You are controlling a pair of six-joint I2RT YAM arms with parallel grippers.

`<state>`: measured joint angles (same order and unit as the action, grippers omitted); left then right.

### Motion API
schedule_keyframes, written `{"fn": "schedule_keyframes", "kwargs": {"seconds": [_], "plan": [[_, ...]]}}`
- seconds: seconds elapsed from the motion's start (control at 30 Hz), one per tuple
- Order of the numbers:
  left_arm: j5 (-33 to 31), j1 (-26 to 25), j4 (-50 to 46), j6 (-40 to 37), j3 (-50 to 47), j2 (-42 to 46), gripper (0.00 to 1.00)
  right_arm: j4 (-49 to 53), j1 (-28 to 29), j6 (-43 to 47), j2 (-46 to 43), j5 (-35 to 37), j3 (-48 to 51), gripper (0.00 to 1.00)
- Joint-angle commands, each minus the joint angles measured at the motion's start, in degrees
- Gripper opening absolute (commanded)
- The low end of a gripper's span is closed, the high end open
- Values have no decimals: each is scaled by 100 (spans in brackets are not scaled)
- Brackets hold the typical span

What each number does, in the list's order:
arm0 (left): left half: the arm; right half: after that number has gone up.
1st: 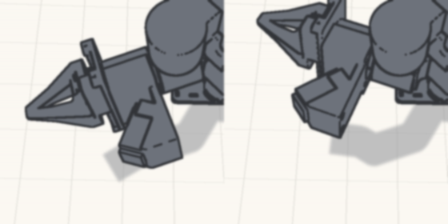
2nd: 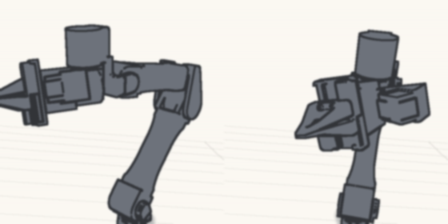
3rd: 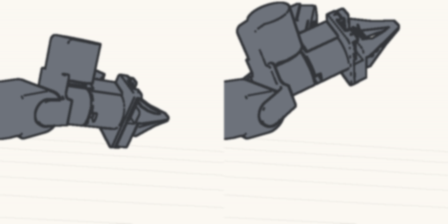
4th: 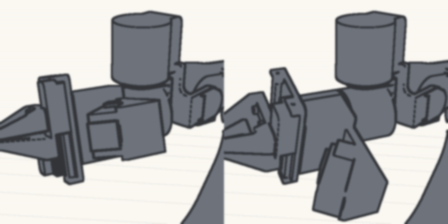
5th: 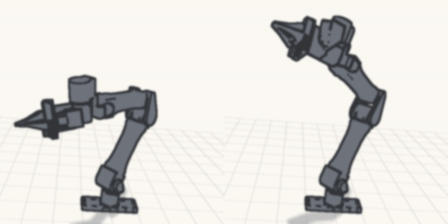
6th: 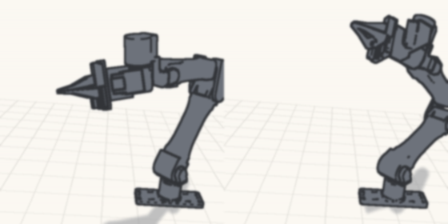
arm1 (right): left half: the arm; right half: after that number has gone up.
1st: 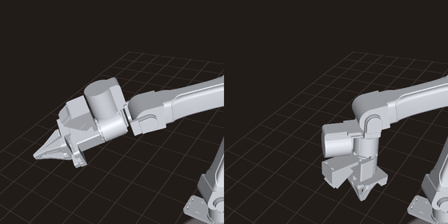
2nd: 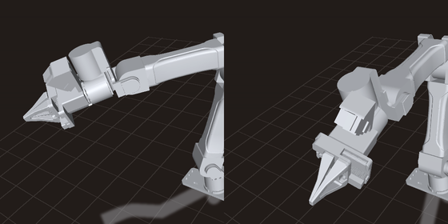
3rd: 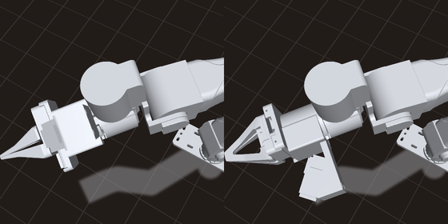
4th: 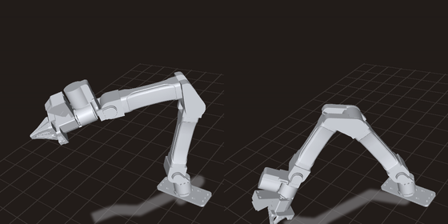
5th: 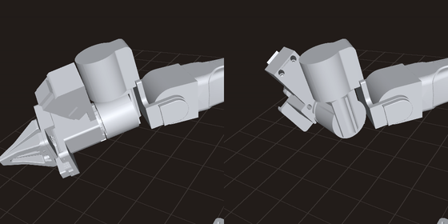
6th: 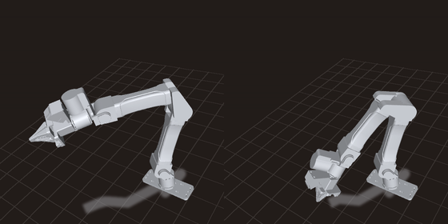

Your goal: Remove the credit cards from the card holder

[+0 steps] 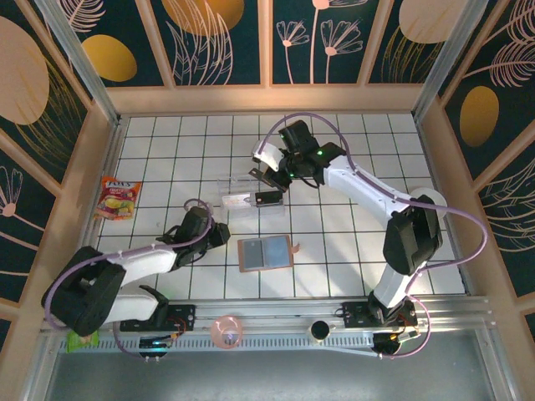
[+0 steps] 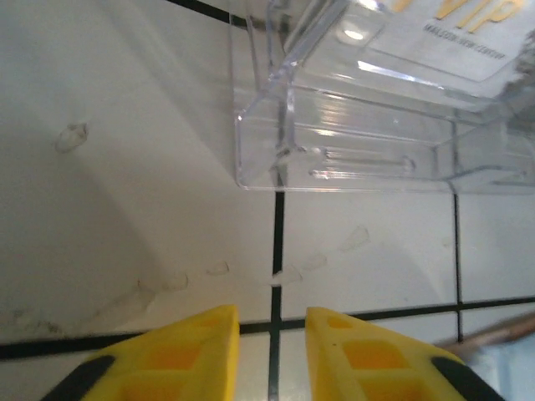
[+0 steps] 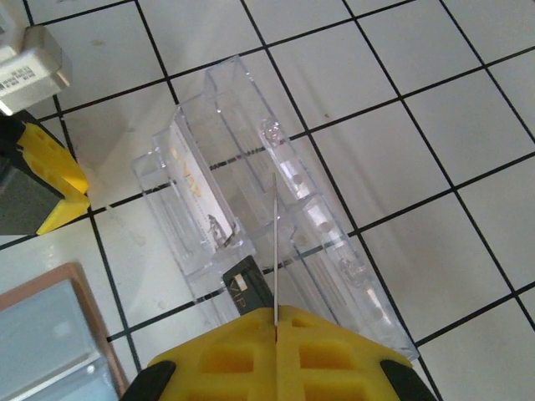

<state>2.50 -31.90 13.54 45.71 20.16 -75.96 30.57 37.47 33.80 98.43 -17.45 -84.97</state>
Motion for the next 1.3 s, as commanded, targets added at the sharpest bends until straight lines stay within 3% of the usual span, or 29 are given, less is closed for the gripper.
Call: {"fn": "schedule_keyframes", "kwargs": {"seconds": [0.0,0.43,0.77,0.93,1.1,1.27], "plan": [[-374,27,264,-16,283,-329,21,-579,-29,-27,-144,61,15,0],[-949,140,626,-247,998,-1060,6,-1017,-73,-331,-647,-51,702,0],[-1024,263,560,-379,1205,-1152,6,-120,-22,103,-422,-448,495,0],[-690,272,336,-310,1124,-404,25,568,-3,493,22,-517,114,0],[-279,265,34,-167,874,495,63,866,-32,872,461,-353,-261,0],[-13,266,-178,13,594,1145,92,1173,-81,1185,901,-67,-722,0]]}}
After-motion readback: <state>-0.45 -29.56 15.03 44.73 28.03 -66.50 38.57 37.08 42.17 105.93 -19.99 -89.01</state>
